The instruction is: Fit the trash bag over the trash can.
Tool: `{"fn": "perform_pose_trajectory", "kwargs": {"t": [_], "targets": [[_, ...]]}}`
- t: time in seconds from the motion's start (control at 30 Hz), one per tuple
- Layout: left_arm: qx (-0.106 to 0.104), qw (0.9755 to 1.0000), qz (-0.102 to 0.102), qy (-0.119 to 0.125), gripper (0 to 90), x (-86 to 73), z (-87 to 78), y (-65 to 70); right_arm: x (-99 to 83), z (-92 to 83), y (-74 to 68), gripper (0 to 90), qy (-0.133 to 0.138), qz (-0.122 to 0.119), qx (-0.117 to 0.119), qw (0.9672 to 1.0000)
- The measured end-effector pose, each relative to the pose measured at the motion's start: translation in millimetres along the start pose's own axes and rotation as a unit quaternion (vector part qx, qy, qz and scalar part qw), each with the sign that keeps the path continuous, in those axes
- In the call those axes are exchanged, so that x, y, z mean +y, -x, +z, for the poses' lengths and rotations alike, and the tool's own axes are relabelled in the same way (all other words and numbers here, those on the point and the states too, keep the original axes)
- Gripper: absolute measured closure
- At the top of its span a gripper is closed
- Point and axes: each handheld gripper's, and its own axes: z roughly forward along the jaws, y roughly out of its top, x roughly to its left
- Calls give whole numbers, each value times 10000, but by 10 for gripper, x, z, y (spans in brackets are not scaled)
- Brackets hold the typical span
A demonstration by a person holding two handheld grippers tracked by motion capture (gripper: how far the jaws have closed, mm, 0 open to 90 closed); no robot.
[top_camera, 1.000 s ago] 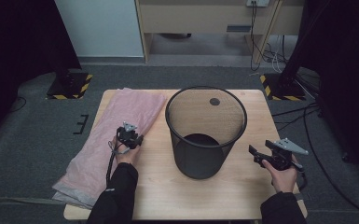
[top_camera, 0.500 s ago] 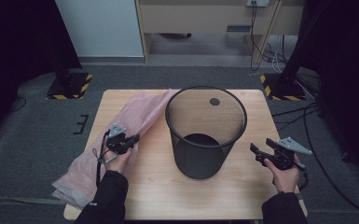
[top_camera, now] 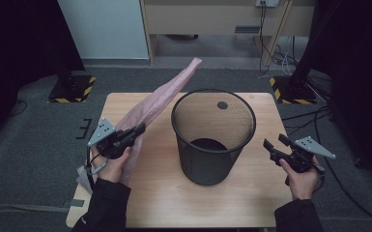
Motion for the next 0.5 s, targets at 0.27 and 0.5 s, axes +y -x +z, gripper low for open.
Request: {"fn": "perform_pose_trajectory", "kwargs": {"t": [0.27, 0.5], "targets": [[-446, 9981, 229, 354, 900, 230, -75, 292, 223, -145, -46, 329, 403, -68, -5, 9992], [-859, 9947, 499, 276, 900, 297, -21, 585, 464, -274, -173, 324, 818, -158, 168, 9964]]}}
